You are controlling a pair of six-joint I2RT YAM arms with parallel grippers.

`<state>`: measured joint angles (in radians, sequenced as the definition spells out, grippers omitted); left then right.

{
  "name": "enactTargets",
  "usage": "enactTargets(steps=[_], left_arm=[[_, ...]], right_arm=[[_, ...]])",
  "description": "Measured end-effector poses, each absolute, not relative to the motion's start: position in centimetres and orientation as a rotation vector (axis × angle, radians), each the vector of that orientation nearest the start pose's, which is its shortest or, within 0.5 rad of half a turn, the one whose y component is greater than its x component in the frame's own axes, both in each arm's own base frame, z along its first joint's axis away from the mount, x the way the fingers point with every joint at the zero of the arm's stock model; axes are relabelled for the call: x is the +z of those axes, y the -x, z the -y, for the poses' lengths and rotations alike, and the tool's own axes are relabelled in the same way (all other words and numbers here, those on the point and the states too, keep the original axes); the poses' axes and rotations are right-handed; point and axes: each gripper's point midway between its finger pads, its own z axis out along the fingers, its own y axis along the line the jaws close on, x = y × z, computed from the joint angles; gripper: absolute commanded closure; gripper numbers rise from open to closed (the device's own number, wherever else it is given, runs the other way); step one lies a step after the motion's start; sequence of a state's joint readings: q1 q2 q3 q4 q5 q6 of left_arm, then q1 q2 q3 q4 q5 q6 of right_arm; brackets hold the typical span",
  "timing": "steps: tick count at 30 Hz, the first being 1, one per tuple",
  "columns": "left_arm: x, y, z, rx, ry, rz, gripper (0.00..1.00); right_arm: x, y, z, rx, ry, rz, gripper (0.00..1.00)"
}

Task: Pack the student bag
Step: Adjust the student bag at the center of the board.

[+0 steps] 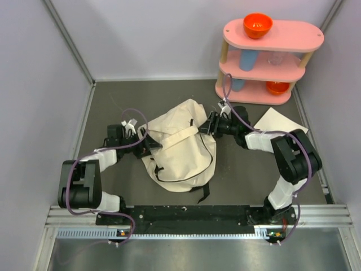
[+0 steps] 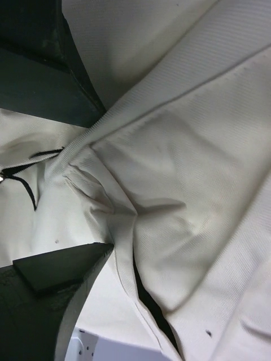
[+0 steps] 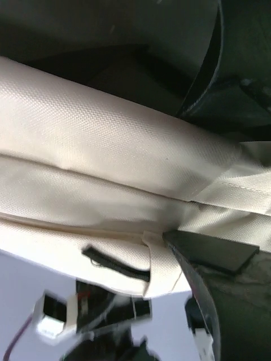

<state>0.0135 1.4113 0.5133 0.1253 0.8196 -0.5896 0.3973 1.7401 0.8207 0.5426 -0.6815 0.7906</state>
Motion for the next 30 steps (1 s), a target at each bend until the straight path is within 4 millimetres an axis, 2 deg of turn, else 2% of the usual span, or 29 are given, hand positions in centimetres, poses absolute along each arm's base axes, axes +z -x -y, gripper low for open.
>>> enactTargets(steps=[2, 4, 10, 12, 14, 17, 19, 22, 23, 25, 29, 30], left_arm=[[7.8, -28.7, 14.1, -1.237, 0.243, -2.351, 0.13], [8.3, -29.2, 13.9, -1.203, 0.211, -2.361, 0.11], [9.7, -29.8, 13.7, -1.159, 0.146, -2.322, 0.11], [9.9, -29.7, 14.0, -1.165, 0.127, -2.317, 0.11], [10.3, -29.8, 14.6, -1.168, 0.097, -2.312, 0.14], [11.2, -30.1, 15.9, -1.161, 0.050, -2.306, 0.12], [11.5, -30.2, 16.5, -1.137, 0.036, -2.304, 0.11], [11.9, -30.0, 16.0, -1.061, 0.056, -2.308, 0.04], [12.2, -30.0, 15.2, -0.982, 0.079, -2.307, 0.01], [13.3, -29.9, 13.6, -0.845, 0.119, -2.278, 0.01], [17.5, -29.9, 9.1, -0.563, 0.238, -2.085, 0.01], [17.9, -29.8, 8.4, -0.530, 0.261, -2.052, 0.01]], right_arm=[[10.9, -34.2, -27.9, 1.301, 0.081, -2.191, 0.29], [10.9, -33.7, -26.6, 1.195, 0.080, -2.209, 0.29], [14.2, -31.1, -22.7, 0.962, 0.076, -2.150, 0.25], [15.3, -30.5, -21.0, 0.889, 0.035, -2.110, 0.19], [15.8, -29.8, -19.4, 0.826, -0.018, -2.073, 0.17], [15.8, -29.1, -17.7, 0.766, -0.082, -2.056, 0.16], [15.1, -28.9, -17.4, 0.748, -0.112, -2.082, 0.16], [13.1, -28.7, -17.7, 0.760, -0.148, -2.157, 0.16], [12.4, -28.6, -18.0, 0.771, -0.159, -2.186, 0.16], [11.0, -28.4, -18.7, 0.815, -0.176, -2.227, 0.16], [7.9, -27.1, -19.8, 0.909, -0.226, -2.325, 0.16], [7.3, -26.9, -20.2, 0.937, -0.238, -2.342, 0.16]])
